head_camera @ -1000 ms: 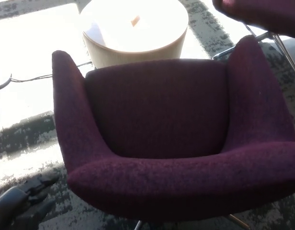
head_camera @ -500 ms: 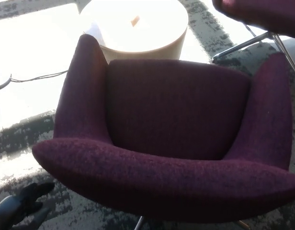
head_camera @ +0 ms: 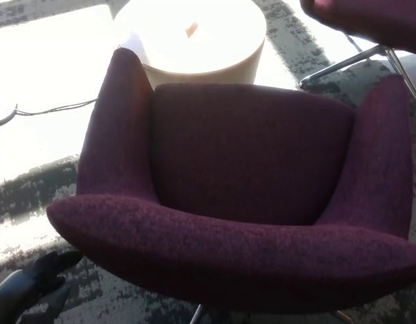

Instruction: The robot stands in front of a sofa and uses its left hand to push the left side of the sofa

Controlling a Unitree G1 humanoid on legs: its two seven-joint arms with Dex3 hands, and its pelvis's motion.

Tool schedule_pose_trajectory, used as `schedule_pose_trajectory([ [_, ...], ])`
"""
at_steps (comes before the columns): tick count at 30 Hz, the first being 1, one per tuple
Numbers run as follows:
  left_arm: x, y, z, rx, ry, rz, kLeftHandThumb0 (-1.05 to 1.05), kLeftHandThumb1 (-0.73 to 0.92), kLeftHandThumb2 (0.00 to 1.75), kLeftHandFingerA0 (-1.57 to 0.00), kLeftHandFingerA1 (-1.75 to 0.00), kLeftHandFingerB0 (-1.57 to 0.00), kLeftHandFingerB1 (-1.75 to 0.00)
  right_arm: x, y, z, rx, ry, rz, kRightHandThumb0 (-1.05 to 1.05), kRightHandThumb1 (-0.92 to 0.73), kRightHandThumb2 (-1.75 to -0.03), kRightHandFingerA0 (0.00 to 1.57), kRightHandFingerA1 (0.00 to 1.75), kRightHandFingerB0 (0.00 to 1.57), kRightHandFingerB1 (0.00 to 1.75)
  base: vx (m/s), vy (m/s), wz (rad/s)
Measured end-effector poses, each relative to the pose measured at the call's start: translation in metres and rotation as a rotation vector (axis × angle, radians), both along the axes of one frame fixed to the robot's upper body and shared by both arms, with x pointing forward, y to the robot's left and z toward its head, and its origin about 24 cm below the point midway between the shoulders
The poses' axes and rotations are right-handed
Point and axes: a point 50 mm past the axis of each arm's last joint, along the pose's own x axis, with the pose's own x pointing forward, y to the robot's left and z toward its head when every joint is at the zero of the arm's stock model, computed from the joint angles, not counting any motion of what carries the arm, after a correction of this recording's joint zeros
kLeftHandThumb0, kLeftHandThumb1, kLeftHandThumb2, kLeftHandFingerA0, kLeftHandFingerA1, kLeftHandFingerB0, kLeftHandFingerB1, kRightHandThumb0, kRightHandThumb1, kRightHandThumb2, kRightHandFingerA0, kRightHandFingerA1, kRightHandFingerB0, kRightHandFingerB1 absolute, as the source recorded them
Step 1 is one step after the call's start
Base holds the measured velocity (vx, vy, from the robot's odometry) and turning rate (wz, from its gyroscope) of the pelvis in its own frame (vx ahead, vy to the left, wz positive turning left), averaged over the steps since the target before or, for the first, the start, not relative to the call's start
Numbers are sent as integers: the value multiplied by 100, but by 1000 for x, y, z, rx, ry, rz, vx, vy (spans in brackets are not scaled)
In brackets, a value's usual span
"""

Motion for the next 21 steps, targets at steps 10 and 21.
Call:
schedule_pose_trajectory([
  [10,-46,-15,-38,-128,100,86,-89,83,120,-7,-30,-7,-20,-4,-1,-1,3,11,-14,-58,-78,-63,43,37,50,39,0,0,0],
  [21,-108,-27,-77,-331,226,332,-88,88,120,0,-18,0,-13,-7,-3,-2,9,24,-19,-58,-77,-64,43,36,50,38,0,0,0],
])
